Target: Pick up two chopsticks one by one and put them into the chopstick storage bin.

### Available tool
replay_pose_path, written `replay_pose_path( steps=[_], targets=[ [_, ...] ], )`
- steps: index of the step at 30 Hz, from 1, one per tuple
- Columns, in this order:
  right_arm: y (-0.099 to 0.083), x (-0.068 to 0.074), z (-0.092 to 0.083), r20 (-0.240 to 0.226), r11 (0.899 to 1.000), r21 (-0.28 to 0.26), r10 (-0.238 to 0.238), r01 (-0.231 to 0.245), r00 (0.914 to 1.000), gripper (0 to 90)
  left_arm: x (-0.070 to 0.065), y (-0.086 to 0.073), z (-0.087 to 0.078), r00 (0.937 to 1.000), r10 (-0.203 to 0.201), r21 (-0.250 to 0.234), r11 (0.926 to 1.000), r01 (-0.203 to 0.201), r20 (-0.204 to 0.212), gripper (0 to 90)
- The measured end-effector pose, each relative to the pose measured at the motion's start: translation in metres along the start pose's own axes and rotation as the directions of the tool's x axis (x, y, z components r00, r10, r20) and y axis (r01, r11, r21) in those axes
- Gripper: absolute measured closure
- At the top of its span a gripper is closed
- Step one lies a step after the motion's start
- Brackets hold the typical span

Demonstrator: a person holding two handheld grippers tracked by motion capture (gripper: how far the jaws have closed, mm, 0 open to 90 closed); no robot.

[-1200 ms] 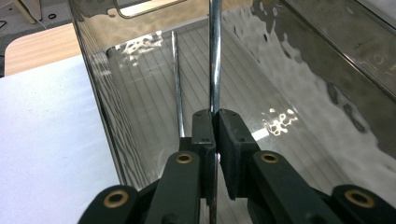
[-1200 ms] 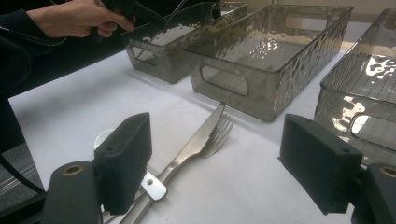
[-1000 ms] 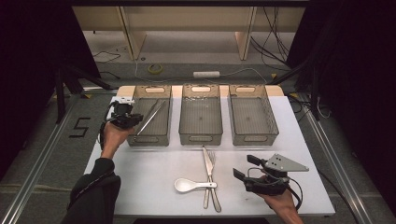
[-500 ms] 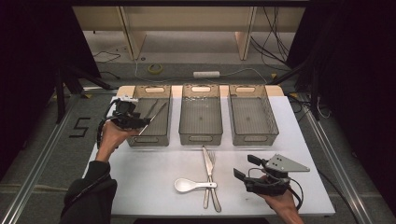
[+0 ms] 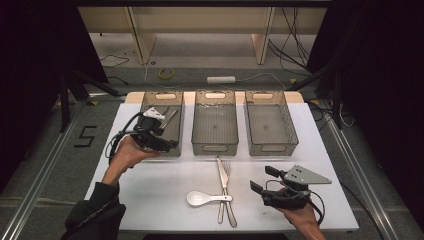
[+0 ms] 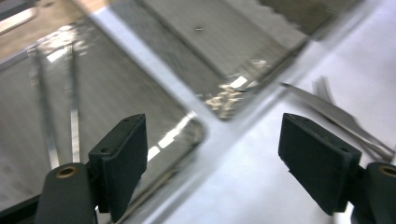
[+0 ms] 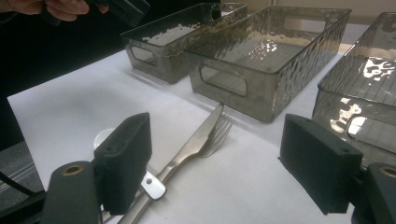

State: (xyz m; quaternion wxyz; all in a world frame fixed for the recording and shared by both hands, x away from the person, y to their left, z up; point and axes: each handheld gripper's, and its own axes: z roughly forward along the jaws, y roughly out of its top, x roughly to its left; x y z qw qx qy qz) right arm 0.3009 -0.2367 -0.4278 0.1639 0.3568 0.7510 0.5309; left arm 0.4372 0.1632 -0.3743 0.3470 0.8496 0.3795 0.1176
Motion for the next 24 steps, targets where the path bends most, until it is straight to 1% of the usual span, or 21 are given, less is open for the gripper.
replay_pose_path(
  steps=[1,2,3,4,5,6,7,12,14,16,18,20,21,22,23,24],
  targets=[
    [0.0,0.0,0.0,0.0,1.0,0.001,0.002,-0.002,1.0,25.9,-0.005,0.001,0.0,0.9999,0.013,0.001,0.9999,-0.013,0.005,22.8],
    [0.0,0.0,0.0,0.001,1.0,0.002,0.002,-0.002,1.0,25.9,-0.005,0.001,0.0,0.9999,0.013,0.001,0.9999,-0.013,0.005,22.3],
    [0.0,0.0,-0.001,0.0,1.0,0.002,0.002,-0.002,1.0,25.9,-0.01,0.002,0.001,0.9995,0.03,0.006,0.9995,-0.03,0.011,21.9],
    [0.0,0.0,-0.001,0.001,1.0,0.003,0.002,-0.002,1.0,25.9,-0.019,0.003,0.002,0.9983,0.051,0.013,0.9986,-0.052,0.026,21.4],
    [0.0,0.0,0.0,0.0,1.0,0.005,0.002,-0.002,1.0,25.9,-0.019,0.003,0.002,0.9983,0.051,0.013,0.9986,-0.052,0.026,20.8],
    [0.0,0.0,0.0,0.001,1.0,0.004,0.001,-0.001,1.0,25.9,-0.022,0.003,0.003,0.9977,0.057,0.017,0.9982,-0.058,0.036,20.6],
    [0.0,0.0,0.0,0.0,1.0,0.003,0.002,-0.002,1.0,25.9,-0.028,0.002,0.006,0.9964,0.071,0.021,0.9972,-0.072,0.046,20.4],
    [0.0,-0.001,-0.001,0.001,1.0,0.002,0.002,-0.002,1.0,25.9,-0.039,-0.001,0.009,0.9925,0.097,0.026,0.9948,-0.099,0.075,19.2],
    [0.0,-0.001,-0.001,0.001,1.0,0.003,0.002,-0.002,1.0,25.9,-0.043,-0.002,0.011,0.9917,0.094,0.025,0.995,-0.096,0.088,18.7],
    [0.0,-0.001,0.0,0.0,1.0,0.003,0.003,-0.003,1.0,25.8,-0.049,-0.004,0.012,0.9896,0.11,0.025,0.9933,-0.112,0.093,17.9],
    [-0.001,-0.001,0.0,-0.002,1.0,0.003,0.005,-0.005,1.0,25.9,-0.053,-0.005,0.013,0.9863,0.129,0.021,0.991,-0.132,0.102,17.2],
    [0.0,-0.001,0.0,-0.003,1.0,0.004,0.006,-0.006,1.0,25.9,-0.055,-0.006,0.014,0.9856,0.132,0.021,0.9906,-0.135,0.106,16.8],
    [0.0,-0.001,0.0,-0.006,1.0,0.001,0.003,-0.003,1.0,25.8,-0.058,-0.007,0.014,0.985,0.135,0.025,0.9901,-0.138,0.108,16.6],
    [0.0,-0.001,0.0,-0.006,1.0,0.001,0.003,-0.003,1.0,25.8,-0.059,-0.007,0.014,0.9836,0.141,0.029,0.9889,-0.146,0.112,16.6],
    [-0.001,-0.001,0.0,-0.007,1.0,0.002,0.002,-0.002,1.0,25.8,-0.063,-0.009,0.014,0.9809,0.149,0.04,0.9871,-0.155,0.125,16.5],
    [-0.001,-0.001,-0.001,-0.006,1.0,0.002,0.003,-0.003,1.0,25.8,-0.065,-0.01,0.015,0.98,0.154,0.042,0.9861,-0.161,0.125,16.3]
  ],
)
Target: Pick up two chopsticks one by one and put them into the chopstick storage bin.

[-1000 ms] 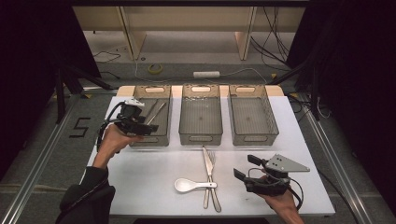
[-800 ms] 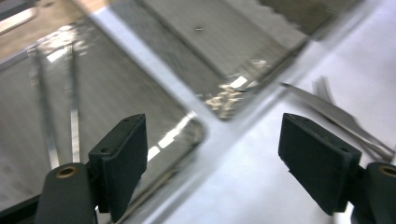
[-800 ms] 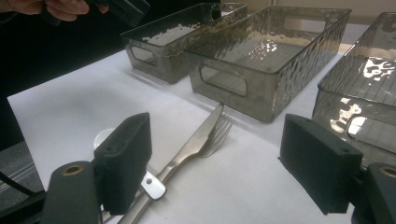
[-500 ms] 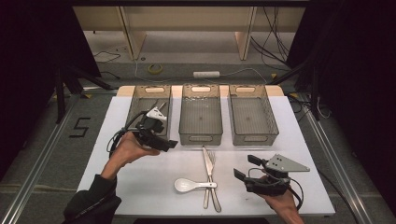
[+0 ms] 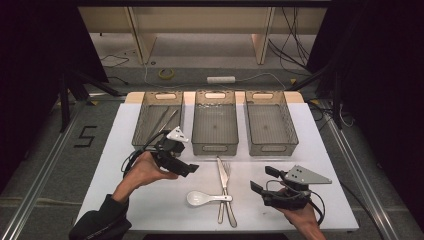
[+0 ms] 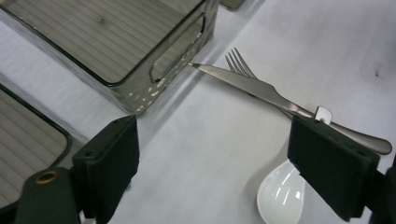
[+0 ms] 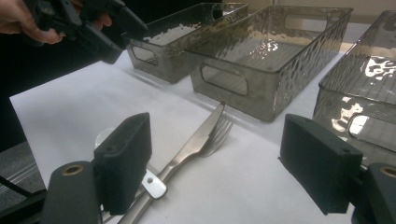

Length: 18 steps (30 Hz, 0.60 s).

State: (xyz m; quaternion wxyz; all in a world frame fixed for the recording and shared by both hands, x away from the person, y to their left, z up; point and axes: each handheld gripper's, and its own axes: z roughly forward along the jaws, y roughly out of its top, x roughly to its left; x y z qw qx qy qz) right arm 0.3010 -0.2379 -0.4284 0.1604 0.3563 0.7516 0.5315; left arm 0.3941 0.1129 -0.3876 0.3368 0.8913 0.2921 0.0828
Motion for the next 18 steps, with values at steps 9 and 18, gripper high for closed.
replay_pose_path(
  steps=[9,18],
  targets=[
    [0.0,-0.001,0.0,-0.002,1.0,0.0,0.004,-0.004,1.0,25.8,-0.01,-0.004,0.009,0.9995,0.015,0.052,0.9985,-0.017,0.027,15.6],
    [0.0,-0.001,0.0,-0.001,1.0,0.0,0.003,-0.003,1.0,25.9,-0.023,-0.008,0.02,0.9978,0.046,0.098,0.9939,-0.05,0.047,15.5]
  ],
)
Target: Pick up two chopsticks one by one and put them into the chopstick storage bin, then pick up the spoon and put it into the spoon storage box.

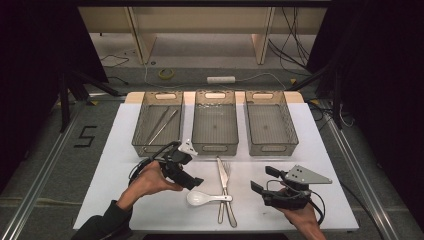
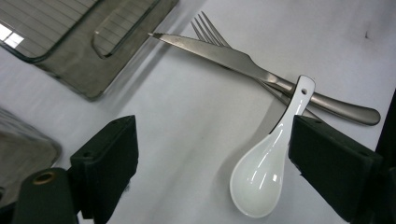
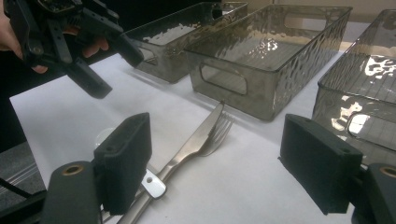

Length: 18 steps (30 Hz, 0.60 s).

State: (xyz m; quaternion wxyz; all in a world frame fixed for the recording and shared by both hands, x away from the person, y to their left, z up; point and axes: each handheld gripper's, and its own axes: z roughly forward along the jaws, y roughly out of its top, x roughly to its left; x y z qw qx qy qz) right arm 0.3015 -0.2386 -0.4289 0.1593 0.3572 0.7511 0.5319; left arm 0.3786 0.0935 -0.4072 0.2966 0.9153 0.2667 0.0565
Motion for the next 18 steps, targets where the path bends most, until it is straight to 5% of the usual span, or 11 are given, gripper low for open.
replay_pose_path(
  steps=[18],
  targets=[
    [0.0,0.0,0.0,0.001,1.0,0.004,-0.001,0.001,1.0,25.8,-0.017,-0.001,0.02,0.9978,0.061,0.072,0.9955,-0.063,0.026,15.6]
  ],
)
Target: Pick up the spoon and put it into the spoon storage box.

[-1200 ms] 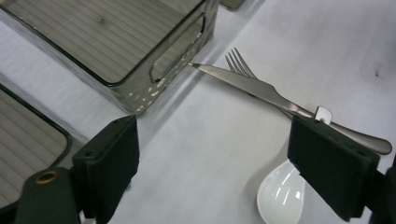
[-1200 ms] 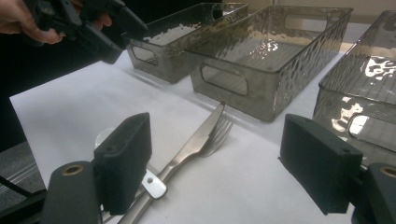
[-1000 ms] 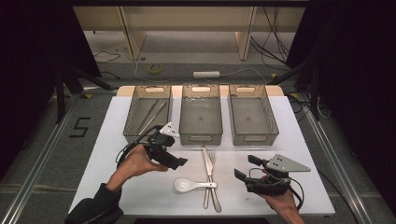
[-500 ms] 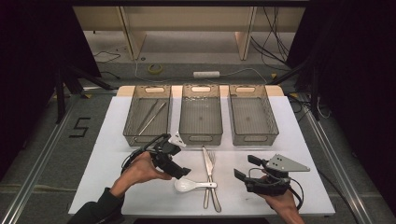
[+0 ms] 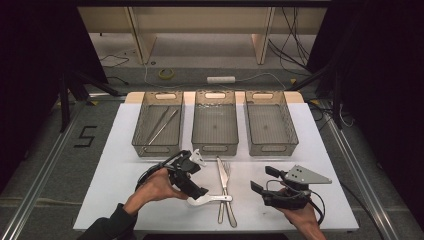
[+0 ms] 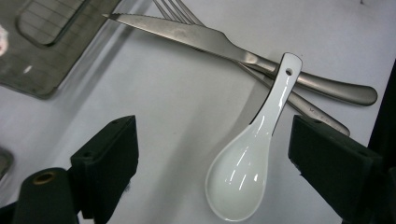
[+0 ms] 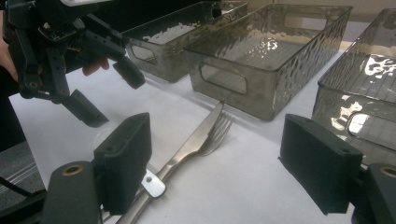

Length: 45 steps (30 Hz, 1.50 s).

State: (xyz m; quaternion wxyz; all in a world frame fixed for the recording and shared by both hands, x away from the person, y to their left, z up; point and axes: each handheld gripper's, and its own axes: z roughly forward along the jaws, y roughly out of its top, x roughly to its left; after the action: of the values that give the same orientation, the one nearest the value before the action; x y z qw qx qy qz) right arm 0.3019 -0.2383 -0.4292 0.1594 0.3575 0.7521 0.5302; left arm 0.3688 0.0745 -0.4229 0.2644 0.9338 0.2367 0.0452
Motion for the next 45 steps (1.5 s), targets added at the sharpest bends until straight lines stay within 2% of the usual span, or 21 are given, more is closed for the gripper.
replay_pose_path(
  steps=[6,15,22,27,32,37,42,45],
  targets=[
    [0.0,0.0,0.0,0.0,1.0,0.0,-0.002,0.002,1.0,25.8,-0.005,0.001,0.008,0.9997,0.02,0.029,0.9994,-0.021,0.015,17.2],
    [0.0,0.001,0.001,0.0,1.0,0.007,-0.008,0.008,1.0,25.8,-0.017,0.001,0.023,0.9965,0.067,0.084,0.9939,-0.071,0.05,24.5],
    [0.0,0.002,0.001,0.003,1.0,0.011,-0.009,0.009,1.0,25.8,-0.022,0.002,0.033,0.9942,0.083,0.096,0.9913,-0.089,0.068,30.9],
    [0.0,0.003,0.002,0.002,1.0,0.014,-0.012,0.012,0.9999,25.8,-0.023,0.001,0.037,0.9947,0.079,0.098,0.9915,-0.085,0.066,35.6],
    [0.0,0.002,0.003,0.001,1.0,0.015,-0.012,0.012,0.9999,25.8,-0.024,-0.001,0.045,0.993,0.095,0.115,0.988,-0.103,0.07,41.2],
    [0.0,0.002,0.002,0.002,1.0,0.015,-0.012,0.012,0.9999,25.8,-0.027,0.0,0.049,0.9931,0.095,0.126,0.9867,-0.103,0.068,45.1],
    [0.0,0.002,0.002,0.001,1.0,0.015,-0.013,0.013,0.9999,25.8,-0.029,0.001,0.052,0.9911,0.12,0.132,0.9831,-0.126,0.059,48.3],
    [0.0,0.003,0.002,0.002,1.0,0.015,-0.014,0.014,0.9999,25.8,-0.028,0.0,0.052,0.9916,0.117,0.126,0.9843,-0.123,0.054,52.4]
  ],
)
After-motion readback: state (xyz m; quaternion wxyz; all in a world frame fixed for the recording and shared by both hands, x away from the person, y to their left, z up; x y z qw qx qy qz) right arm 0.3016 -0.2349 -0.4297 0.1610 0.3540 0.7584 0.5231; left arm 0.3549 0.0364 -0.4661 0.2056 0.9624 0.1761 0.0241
